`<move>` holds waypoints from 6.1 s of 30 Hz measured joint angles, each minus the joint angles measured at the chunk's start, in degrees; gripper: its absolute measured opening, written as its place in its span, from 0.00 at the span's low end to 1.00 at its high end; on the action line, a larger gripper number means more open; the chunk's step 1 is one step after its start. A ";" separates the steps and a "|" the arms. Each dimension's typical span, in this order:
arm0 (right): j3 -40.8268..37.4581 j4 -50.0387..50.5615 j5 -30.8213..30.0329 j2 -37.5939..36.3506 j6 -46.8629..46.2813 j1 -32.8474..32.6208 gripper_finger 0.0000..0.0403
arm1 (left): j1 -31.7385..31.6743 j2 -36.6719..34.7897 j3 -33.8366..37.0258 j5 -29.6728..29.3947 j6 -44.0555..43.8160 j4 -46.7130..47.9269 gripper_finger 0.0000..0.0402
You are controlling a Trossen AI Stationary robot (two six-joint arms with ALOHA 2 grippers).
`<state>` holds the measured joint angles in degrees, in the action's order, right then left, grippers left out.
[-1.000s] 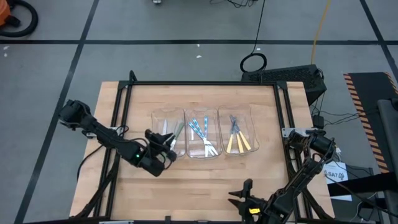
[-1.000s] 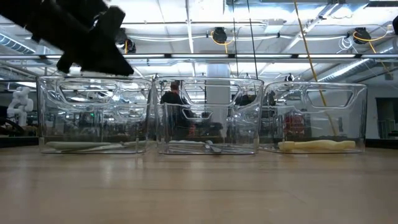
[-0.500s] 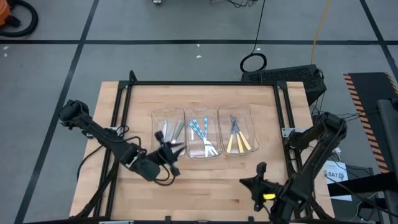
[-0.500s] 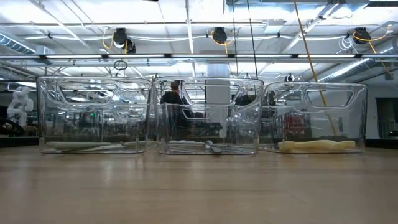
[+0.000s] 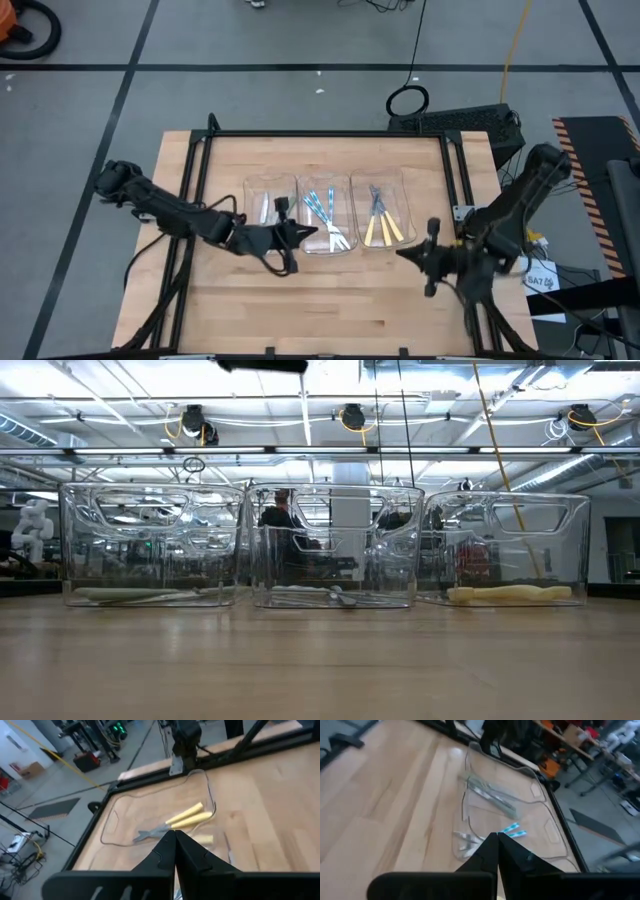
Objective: Sort silverware by color (type)
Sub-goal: Return to Home Position
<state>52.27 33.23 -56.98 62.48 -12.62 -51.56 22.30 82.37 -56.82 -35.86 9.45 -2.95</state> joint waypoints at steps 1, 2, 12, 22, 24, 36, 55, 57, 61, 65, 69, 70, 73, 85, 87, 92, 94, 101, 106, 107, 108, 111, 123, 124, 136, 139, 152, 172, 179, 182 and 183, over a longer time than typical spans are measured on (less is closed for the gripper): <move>-2.63 -3.29 1.31 -2.39 1.87 0.81 0.00 | -0.84 0.00 0.44 1.03 -0.07 0.06 0.02; -5.24 -6.60 2.14 -4.79 4.05 1.75 0.00 | -1.66 0.00 1.16 1.73 -0.05 -0.30 0.02; -25.35 -32.43 12.75 -25.12 19.67 11.07 0.00 | -5.50 -9.74 16.90 5.73 0.87 -14.19 0.02; -39.65 -45.36 17.19 -32.75 21.02 15.73 0.00 | -5.68 -25.61 34.84 5.69 -2.33 -23.18 0.01; -41.99 -47.43 18.24 -33.28 21.03 16.64 0.00 | -5.68 -28.61 37.52 5.71 -2.71 -22.83 0.01; -51.10 -60.18 24.61 -34.29 22.52 24.10 0.00 | -5.72 -43.77 49.68 5.92 -5.47 -24.26 0.01; -51.32 -56.46 34.78 -34.23 22.69 35.05 0.00 | -5.72 -50.27 56.30 8.02 -5.96 -21.11 0.01; -51.32 -55.80 34.80 -34.22 21.96 35.55 0.00 | -5.71 -51.28 56.30 8.58 -5.05 -21.14 0.01; -51.32 -54.86 36.42 -34.23 22.83 36.23 0.00 | -5.70 -54.54 56.30 10.28 -2.83 -21.21 0.01; -51.36 -55.98 39.59 -34.31 24.79 37.80 0.00 | -5.70 -58.68 56.30 10.89 -0.33 -20.64 0.01; -51.36 -55.97 39.59 -34.36 25.04 39.62 0.00 | -5.70 -62.95 56.30 10.90 1.17 -18.34 0.01; -51.37 -55.94 39.59 -34.38 25.23 39.96 0.00 | -5.72 -63.98 56.30 10.89 1.17 -17.17 0.01; -51.38 -55.64 39.40 -34.88 25.64 40.84 0.00 | -5.72 -67.37 56.30 10.91 0.38 -12.48 0.01; -51.38 -52.61 39.21 -39.21 26.78 41.45 0.00 | -5.72 -80.89 56.24 11.71 -0.28 -0.89 0.01; -51.38 -51.72 39.20 -40.11 26.56 41.45 0.00 | -5.72 -81.72 56.24 11.74 1.06 -0.80 0.01; -51.38 -49.66 39.24 -42.05 25.03 41.45 0.00 | -6.79 -82.18 56.24 12.64 2.47 -0.76 0.01; -51.38 -48.75 39.26 -42.58 24.87 41.45 0.00 | -8.44 -82.16 56.24 15.27 1.99 -0.74 0.01; -51.38 -47.36 39.28 -42.84 23.50 41.45 0.00 | -16.24 -82.16 56.28 25.64 0.18 0.02 0.01; -51.38 -46.97 39.28 -42.84 22.32 41.45 0.00 | -20.67 -82.16 56.21 31.04 -1.46 1.65 0.01; -51.38 -46.80 39.31 -42.84 22.29 41.45 0.00 | -21.29 -82.16 56.21 32.68 -1.95 1.95 0.01; -51.38 -46.63 39.31 -42.87 22.29 41.45 0.00 | -21.85 -82.07 56.21 33.78 -2.34 2.18 0.01; -51.38 -46.40 39.26 -43.16 22.70 41.45 0.00 | -22.86 -81.88 56.19 34.58 -3.13 2.41 0.01; -51.40 -38.74 39.24 -54.56 25.70 41.45 0.00 | -23.40 -81.85 56.19 34.97 -2.71 2.65 0.01; -51.40 -37.83 39.34 -56.09 25.51 41.45 0.00 | -23.40 -81.85 56.19 34.98 -2.73 2.65 0.01; -51.40 -37.30 53.10 -62.35 28.98 46.83 0.00 | -23.40 -81.60 56.19 34.94 -2.60 2.71 0.01; -51.40 -37.33 55.97 -62.32 28.66 49.21 0.00 | -23.40 -81.44 56.19 34.95 -3.15 2.74 0.01; -51.40 -34.58 57.12 -62.21 28.33 53.82 0.00 | -23.45 -81.13 56.22 34.80 -3.19 2.72 0.01; -51.40 -34.95 57.08 -62.21 26.84 53.80 0.02 | -23.49 -81.13 56.30 36.81 -1.94 2.72 0.01; -51.40 -35.01 57.06 -62.21 26.84 53.80 0.02 | -22.86 -81.13 56.30 35.96 -3.44 2.72 0.01; -51.40 -35.03 57.07 -62.21 26.84 53.80 0.02 | -22.86 -81.13 56.30 35.81 -3.58 2.72 0.01; -51.40 -35.03 57.05 -62.21 26.84 53.80 0.02 | -22.86 -81.13 56.30 35.80 -3.61 2.72 0.01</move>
<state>0.86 -1.80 0.08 0.27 14.22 2.24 -0.56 1.23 -0.51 -0.06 5.85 -0.23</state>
